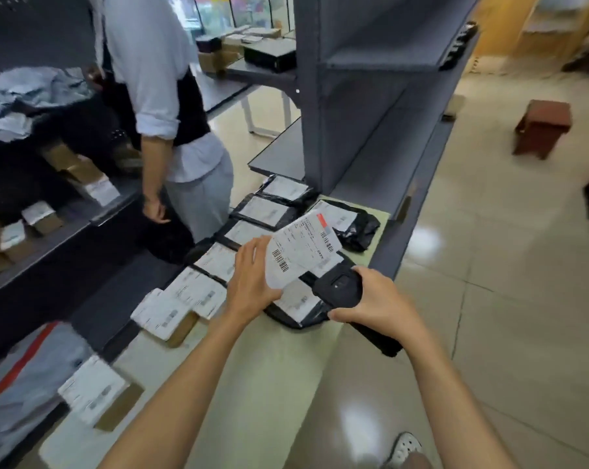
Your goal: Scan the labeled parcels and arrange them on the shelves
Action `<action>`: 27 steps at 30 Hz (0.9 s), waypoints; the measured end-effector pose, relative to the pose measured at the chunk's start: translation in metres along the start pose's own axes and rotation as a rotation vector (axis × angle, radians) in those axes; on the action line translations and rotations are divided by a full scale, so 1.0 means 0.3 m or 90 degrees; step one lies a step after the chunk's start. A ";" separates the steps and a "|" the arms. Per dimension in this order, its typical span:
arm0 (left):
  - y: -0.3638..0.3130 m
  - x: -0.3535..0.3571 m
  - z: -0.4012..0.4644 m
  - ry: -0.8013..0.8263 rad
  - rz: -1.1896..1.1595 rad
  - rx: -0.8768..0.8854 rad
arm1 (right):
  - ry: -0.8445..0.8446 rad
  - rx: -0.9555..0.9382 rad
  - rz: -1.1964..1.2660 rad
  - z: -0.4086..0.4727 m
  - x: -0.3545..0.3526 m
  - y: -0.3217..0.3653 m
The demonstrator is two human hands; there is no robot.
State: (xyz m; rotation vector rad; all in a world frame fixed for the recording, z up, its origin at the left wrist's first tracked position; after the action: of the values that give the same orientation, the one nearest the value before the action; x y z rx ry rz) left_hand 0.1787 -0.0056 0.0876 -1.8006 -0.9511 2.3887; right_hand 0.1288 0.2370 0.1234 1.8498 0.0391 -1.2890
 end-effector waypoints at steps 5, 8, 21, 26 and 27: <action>-0.407 0.230 0.146 0.055 -0.031 0.126 | -0.083 0.127 0.009 -0.103 -0.236 -0.294; -0.663 0.394 0.212 0.104 -0.055 0.189 | -0.134 0.196 0.035 -0.184 -0.395 -0.487; -1.697 0.874 0.474 0.156 -0.102 0.377 | -0.348 0.302 0.030 -0.343 -1.069 -1.183; -1.955 0.988 0.681 0.120 -0.109 0.407 | -0.391 0.299 0.034 -0.235 -1.280 -1.389; -2.001 1.014 0.727 0.120 -0.114 0.403 | -0.399 0.296 0.035 -0.201 -1.324 -1.433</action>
State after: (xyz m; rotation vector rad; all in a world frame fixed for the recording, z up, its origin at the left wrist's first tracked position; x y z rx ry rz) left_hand -0.3235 0.4907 0.1346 -1.5690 -0.2681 2.0379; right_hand -0.2115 0.7145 0.1722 1.7039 -0.6901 -1.8975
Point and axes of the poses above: each hand's wrist, its own z-axis towards the middle knuckle, its own x-axis out of the palm, y = z × x, the point moved 3 cm from there along z, towards the middle knuckle, and after that the axes turned 14 degrees about -x, right-handed, at the moved point
